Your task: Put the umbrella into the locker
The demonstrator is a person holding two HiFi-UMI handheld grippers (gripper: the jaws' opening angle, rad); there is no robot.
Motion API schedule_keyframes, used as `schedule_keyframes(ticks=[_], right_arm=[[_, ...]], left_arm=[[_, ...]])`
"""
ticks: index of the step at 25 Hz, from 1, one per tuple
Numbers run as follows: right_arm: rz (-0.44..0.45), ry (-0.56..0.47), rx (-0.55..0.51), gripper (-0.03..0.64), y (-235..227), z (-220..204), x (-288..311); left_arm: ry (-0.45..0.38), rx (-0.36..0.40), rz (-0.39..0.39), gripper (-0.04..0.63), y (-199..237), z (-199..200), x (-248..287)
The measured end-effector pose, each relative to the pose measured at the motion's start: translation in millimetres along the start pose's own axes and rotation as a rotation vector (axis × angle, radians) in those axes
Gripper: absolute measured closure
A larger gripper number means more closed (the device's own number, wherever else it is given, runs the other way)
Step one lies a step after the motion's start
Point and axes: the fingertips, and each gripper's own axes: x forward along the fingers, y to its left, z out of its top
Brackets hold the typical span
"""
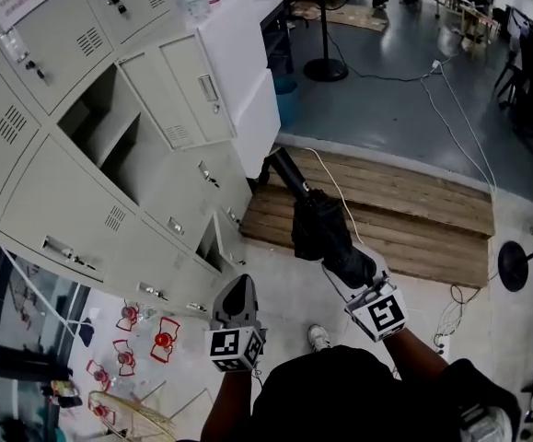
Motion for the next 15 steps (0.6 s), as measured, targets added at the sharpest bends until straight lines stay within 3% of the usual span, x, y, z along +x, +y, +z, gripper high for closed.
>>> schedule_keyframes(ticks=[15], right_arm=[[0.168, 0.014, -0.005, 0.382, -28.1, -16.3, 106.5]], left_arm=[[-0.007, -0.041, 0.168, 0.6, 52.8, 6.0, 42.7]])
